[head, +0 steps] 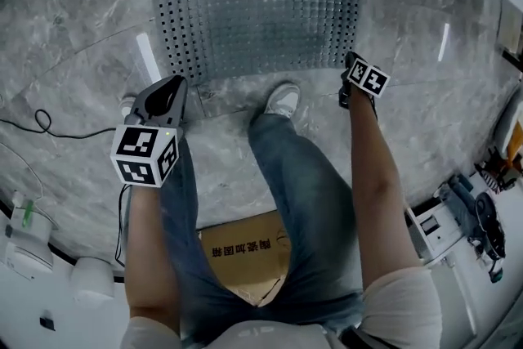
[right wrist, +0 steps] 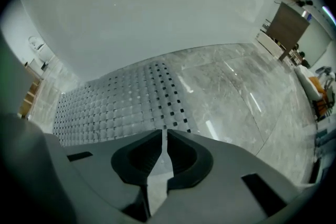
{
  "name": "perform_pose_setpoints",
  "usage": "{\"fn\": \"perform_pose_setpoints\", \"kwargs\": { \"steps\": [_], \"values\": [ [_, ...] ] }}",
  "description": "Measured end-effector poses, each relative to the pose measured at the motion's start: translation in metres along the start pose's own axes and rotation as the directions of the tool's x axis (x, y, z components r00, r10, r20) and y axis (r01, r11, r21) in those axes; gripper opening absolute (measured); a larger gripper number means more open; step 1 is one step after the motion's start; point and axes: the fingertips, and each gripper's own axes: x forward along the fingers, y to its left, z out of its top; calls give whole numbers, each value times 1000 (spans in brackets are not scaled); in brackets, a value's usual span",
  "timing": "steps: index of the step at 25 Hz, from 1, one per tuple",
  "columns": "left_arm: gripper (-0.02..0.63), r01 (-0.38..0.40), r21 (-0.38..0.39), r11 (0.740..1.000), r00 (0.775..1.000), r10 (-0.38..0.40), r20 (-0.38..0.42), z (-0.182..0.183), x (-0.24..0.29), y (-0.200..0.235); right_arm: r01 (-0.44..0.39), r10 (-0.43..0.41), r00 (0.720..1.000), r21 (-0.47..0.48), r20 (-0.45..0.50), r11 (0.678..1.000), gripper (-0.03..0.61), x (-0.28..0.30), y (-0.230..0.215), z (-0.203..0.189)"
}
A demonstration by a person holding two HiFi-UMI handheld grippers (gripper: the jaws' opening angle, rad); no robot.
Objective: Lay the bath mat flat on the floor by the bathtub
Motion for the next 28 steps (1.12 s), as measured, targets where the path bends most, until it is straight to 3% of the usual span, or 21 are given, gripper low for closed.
{"fn": "perform_pose_setpoints", "kwargs": {
  "steps": [7,13,18,21,23,26,28],
  "values": [
    [34,-76,174,982,996,82,-26,15,-2,20,41,-47,998,178,31,983,52,53,-40,-28],
    [34,-118,142,983,993,116,21,33,-12,38,31,-19,998,225,-54,974,52,94,-42,-53],
    [34,-161,94,982,987,160,20,33,-22,62,22,-7,998,226,-66,974,41,98,-39,-50],
    [34,-157,51,986,988,157,13,30,-23,65,101,-89,994,221,-67,970,43,91,-40,-51],
    [34,-137,54,989,991,137,0,28,-20,62,188,-173,981,244,-83,951,50,82,-47,-61],
    [35,-118,79,990,993,120,-10,28,-19,59,302,-257,945,233,-204,924,95,74,-60,-89],
    [35,-116,76,990,993,117,-8,29,-20,62,318,-257,929,216,-268,923,97,75,-63,-105]
  ]
}}
